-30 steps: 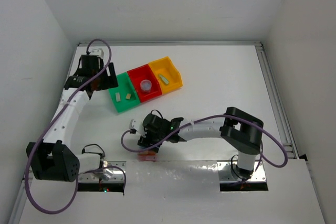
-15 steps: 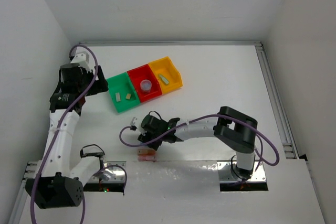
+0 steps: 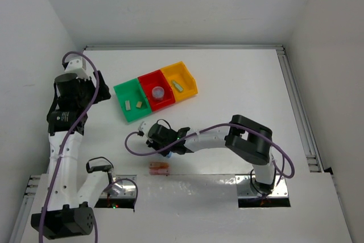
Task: Sort the stationery into containers
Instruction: Move the pen to the center of the board, then pick up the pen from the center of the board, then move the storage box to the center of the board.
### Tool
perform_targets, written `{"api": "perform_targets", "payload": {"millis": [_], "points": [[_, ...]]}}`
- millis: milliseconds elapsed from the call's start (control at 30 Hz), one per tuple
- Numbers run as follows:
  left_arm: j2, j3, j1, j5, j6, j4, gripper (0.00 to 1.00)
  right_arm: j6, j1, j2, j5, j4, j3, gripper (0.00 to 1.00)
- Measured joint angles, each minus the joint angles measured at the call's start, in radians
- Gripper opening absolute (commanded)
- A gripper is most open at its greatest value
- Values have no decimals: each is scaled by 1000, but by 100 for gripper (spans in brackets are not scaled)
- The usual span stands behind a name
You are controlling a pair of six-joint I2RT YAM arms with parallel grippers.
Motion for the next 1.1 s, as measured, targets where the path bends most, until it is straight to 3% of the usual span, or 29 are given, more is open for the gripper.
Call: {"api": "perform_targets", "payload": {"millis": [67, 433, 567, 700, 833, 1100], "points": [[0, 0, 0, -19, 0, 0, 80, 0, 0, -10, -1, 7, -14, 0], [15, -8, 43, -36, 0, 16, 80, 4, -27, -158, -8, -143, -63, 0], [31, -8, 66, -33, 0, 21, 80, 13, -124, -294, -38, -184, -29, 0], [56, -8, 87, -22, 1, 26, 80, 7, -308, -354, -51, -186, 105, 0], [96, -7, 110, -8, 2, 34, 80, -20, -486, -251, -44, -168, 337, 0], [167, -6, 167, 1, 16, 42, 79, -37, -624, 129, -50, -137, 666, 0]]}}
